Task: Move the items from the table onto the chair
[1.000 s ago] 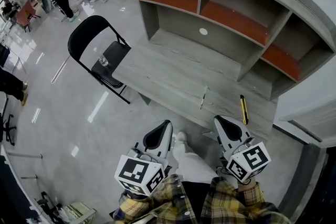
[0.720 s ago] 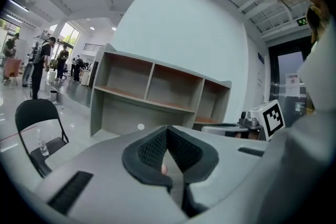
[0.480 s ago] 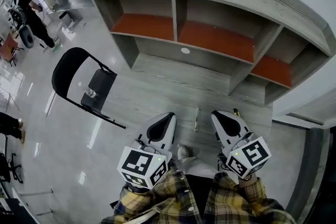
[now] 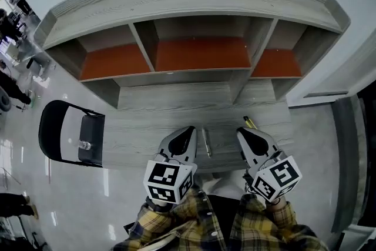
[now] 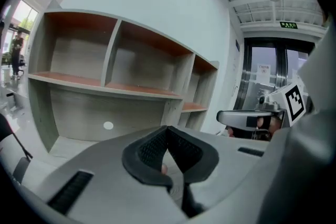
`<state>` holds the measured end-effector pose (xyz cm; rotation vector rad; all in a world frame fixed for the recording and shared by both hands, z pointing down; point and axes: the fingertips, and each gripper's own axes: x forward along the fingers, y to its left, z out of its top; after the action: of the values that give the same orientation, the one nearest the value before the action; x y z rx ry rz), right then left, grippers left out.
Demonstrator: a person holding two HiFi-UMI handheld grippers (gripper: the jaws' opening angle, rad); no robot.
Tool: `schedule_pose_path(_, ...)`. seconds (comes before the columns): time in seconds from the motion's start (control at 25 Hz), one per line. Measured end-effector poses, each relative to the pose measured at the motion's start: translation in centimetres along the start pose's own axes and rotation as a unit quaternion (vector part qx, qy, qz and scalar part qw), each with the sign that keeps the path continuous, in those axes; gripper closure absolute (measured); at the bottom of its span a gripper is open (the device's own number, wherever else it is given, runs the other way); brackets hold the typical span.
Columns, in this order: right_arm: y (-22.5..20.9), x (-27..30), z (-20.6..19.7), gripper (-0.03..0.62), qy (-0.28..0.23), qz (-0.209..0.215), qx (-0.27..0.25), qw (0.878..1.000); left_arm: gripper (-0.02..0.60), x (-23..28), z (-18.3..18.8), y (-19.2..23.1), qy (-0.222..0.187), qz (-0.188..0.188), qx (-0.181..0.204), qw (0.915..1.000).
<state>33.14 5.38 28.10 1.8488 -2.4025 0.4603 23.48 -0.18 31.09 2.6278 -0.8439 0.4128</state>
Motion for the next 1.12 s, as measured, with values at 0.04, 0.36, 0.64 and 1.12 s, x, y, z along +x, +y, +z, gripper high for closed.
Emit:
schedule_pose_path(0.04, -0.2, 0.0, -0.2, 0.577, 0.003, -0.009, 0.003, 1.0, 0.577, 0.7, -0.4, 0.0, 0.007, -0.007, -0.003, 0.9999)
schedule_pose_path(0.36, -2.4, -0.2, -2.8, 0.577, 0.032, -0.046, 0.026, 0.998, 0.575, 5.9, -6.1, 0.0, 0.066, -0.034, -0.056, 0.9956)
schedule_pose_path(0.64, -3.6, -0.5, -5.6, 0.577, 0.062, -0.037, 0.043, 0.996, 0.569, 8.5, -11.7, 0.9, 0.122, 0.001, -0.084, 0.989)
schedule_pose_path(1.12, -5.7, -1.5, -9.9, 0.577, 0.097, -0.011, 0.075, 0.992, 0.433, 12.2, -24.4, 2.3, 0.243, 0.078, -0.153, 0.9546)
